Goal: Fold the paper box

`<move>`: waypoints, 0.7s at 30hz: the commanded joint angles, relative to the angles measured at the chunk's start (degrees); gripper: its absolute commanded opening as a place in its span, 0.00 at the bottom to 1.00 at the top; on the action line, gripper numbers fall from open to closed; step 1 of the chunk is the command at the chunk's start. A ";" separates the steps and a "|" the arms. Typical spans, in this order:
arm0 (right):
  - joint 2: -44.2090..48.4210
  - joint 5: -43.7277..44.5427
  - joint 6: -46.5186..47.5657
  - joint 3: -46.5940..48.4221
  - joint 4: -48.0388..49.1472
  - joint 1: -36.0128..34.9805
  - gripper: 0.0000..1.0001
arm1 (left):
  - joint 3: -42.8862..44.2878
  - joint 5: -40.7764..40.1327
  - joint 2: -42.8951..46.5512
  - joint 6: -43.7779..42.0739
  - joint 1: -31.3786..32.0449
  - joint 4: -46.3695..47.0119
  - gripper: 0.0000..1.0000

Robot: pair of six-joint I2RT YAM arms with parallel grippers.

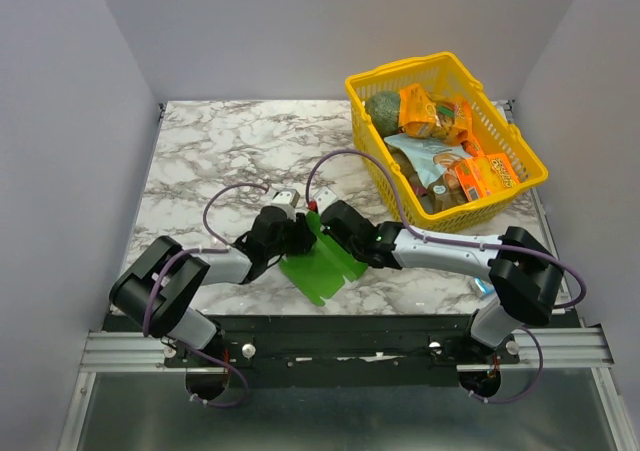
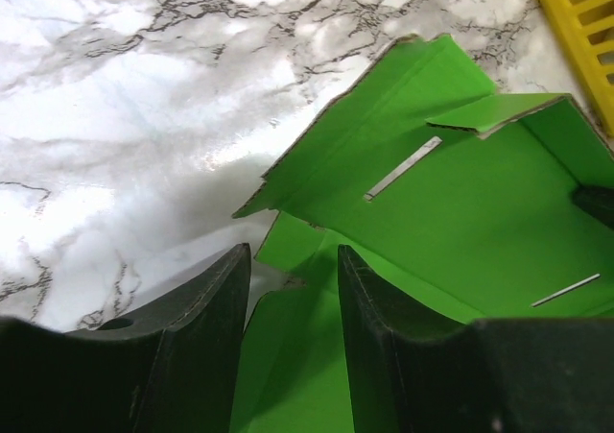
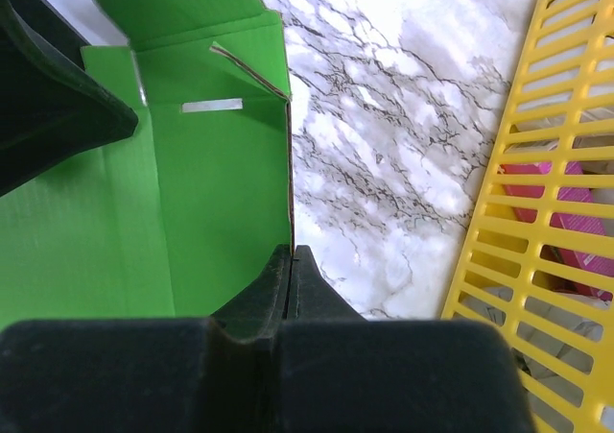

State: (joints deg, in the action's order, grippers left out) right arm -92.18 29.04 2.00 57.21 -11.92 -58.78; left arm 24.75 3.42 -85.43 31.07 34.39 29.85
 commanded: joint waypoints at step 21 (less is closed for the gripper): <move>-1.33 -0.29 -0.51 2.64 -0.29 -0.45 0.01 | 3.72 -15.90 -4.22 -2.77 11.49 2.67 0.32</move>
State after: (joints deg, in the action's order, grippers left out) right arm -92.75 29.36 2.50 57.98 -14.83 -58.76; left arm 26.65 -10.15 -87.79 28.12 44.77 29.91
